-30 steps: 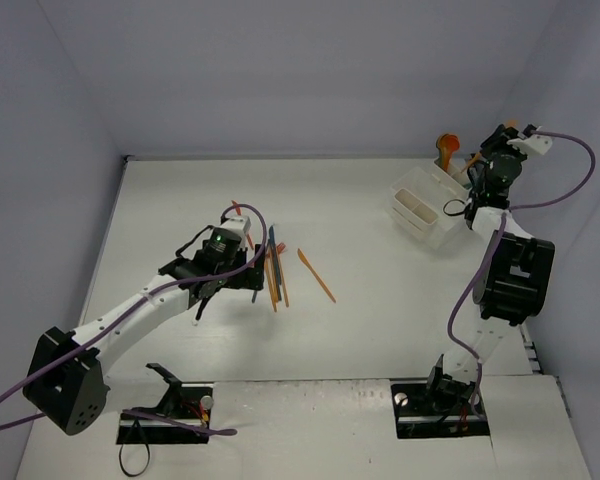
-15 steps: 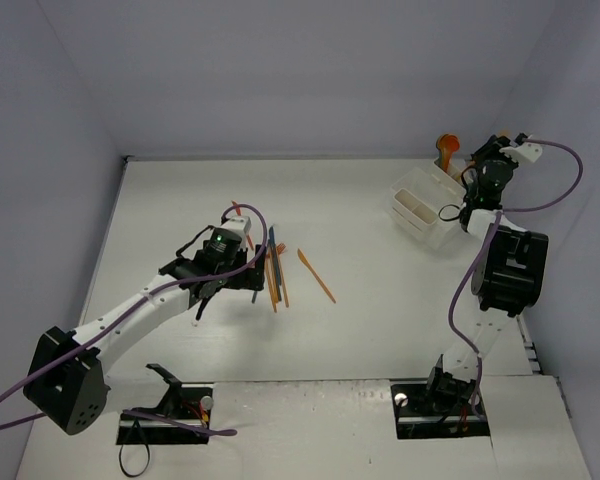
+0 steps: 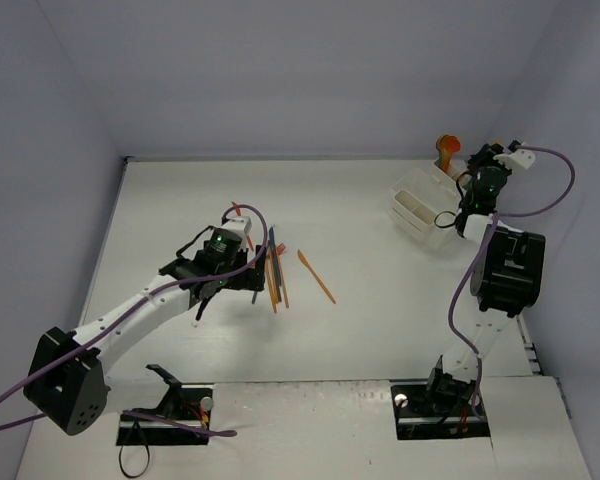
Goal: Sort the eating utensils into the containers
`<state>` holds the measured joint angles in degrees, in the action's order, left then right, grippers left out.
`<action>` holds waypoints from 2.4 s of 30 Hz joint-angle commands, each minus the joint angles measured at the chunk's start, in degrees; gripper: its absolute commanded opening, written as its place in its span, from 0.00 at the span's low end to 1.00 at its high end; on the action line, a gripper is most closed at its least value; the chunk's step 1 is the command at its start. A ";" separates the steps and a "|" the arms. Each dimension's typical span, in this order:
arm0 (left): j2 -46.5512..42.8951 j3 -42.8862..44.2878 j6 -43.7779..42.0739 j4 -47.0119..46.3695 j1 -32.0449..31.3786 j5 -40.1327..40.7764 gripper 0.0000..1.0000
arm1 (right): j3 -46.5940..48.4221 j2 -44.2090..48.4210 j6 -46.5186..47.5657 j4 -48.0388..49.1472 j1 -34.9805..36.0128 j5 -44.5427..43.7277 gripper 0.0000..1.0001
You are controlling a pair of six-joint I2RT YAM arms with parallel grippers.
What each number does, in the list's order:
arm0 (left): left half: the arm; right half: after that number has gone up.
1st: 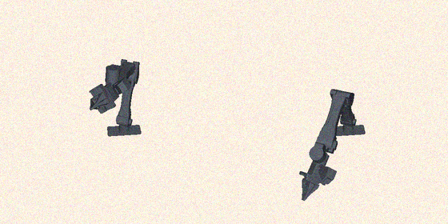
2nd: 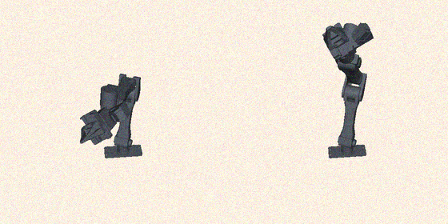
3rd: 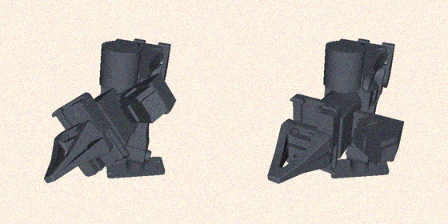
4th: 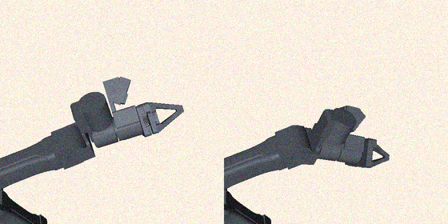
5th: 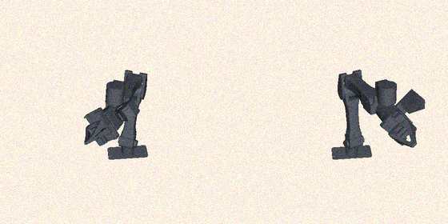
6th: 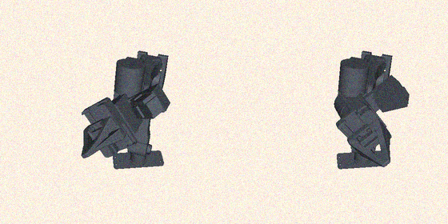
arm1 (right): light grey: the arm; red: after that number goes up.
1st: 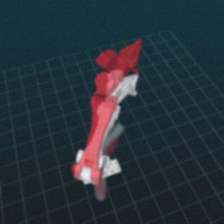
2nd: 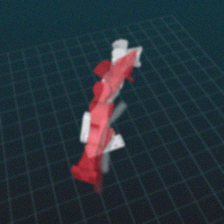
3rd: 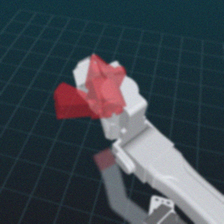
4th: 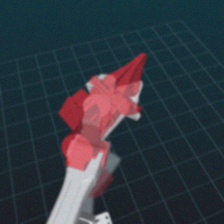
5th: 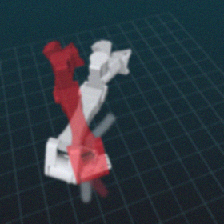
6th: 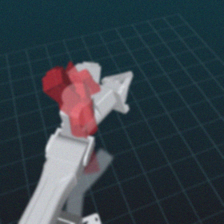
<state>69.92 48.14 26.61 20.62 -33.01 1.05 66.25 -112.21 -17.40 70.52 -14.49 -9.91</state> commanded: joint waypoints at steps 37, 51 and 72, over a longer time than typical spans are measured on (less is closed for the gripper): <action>19.04 20.30 -2.73 5.39 3.84 -12.84 0.76 | -9.92 46.45 -3.18 -61.43 6.37 13.11 0.76; 27.10 26.50 -23.15 12.41 7.45 -7.65 0.27 | -18.82 53.07 -4.50 -63.98 9.86 21.61 0.77; 39.36 27.65 -29.70 6.64 9.39 -12.14 0.32 | -19.58 53.59 -3.28 -65.42 11.15 24.03 0.80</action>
<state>108.85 74.02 -1.72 28.86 -23.74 -9.60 46.37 -59.72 -21.23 2.56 -3.76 12.92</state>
